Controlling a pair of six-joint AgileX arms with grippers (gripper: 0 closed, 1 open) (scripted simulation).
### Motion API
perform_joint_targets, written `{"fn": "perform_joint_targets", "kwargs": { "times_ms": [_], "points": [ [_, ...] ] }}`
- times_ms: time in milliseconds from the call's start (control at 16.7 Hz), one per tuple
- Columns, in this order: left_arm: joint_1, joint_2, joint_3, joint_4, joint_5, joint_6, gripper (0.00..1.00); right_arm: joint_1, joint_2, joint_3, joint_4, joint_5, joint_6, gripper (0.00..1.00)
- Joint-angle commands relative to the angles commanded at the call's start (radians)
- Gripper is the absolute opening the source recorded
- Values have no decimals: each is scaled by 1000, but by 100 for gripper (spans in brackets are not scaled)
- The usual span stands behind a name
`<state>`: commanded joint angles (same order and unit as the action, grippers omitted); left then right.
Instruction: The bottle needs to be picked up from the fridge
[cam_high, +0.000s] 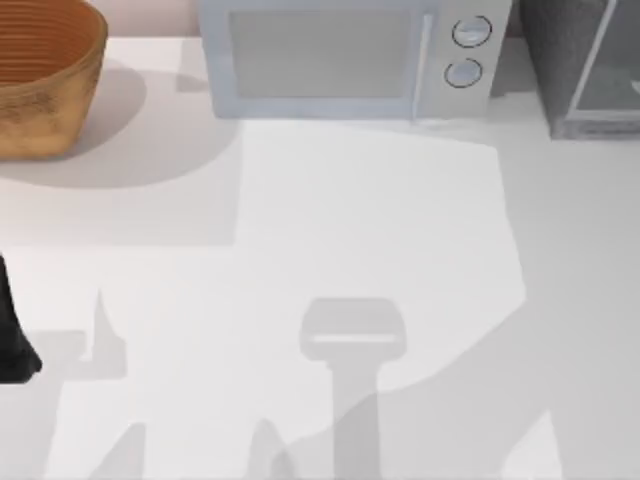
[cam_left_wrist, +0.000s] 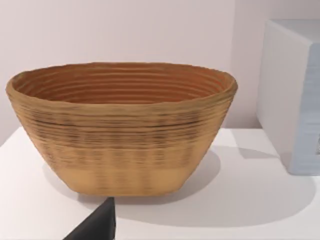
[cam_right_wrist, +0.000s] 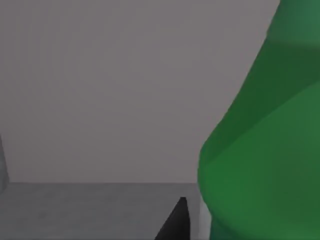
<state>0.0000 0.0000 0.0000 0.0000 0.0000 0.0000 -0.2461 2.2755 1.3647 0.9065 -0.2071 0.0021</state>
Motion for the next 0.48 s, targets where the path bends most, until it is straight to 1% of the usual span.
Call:
{"fn": "perform_joint_targets", "kwargs": {
  "times_ms": [240,480],
  "points": [
    [0,0,0,0,0,0,100,-1,-54,15,-74,0,2,0],
    [0,0,0,0,0,0,100,0,-56,16,-77,-2,3,0]
  ]
}}
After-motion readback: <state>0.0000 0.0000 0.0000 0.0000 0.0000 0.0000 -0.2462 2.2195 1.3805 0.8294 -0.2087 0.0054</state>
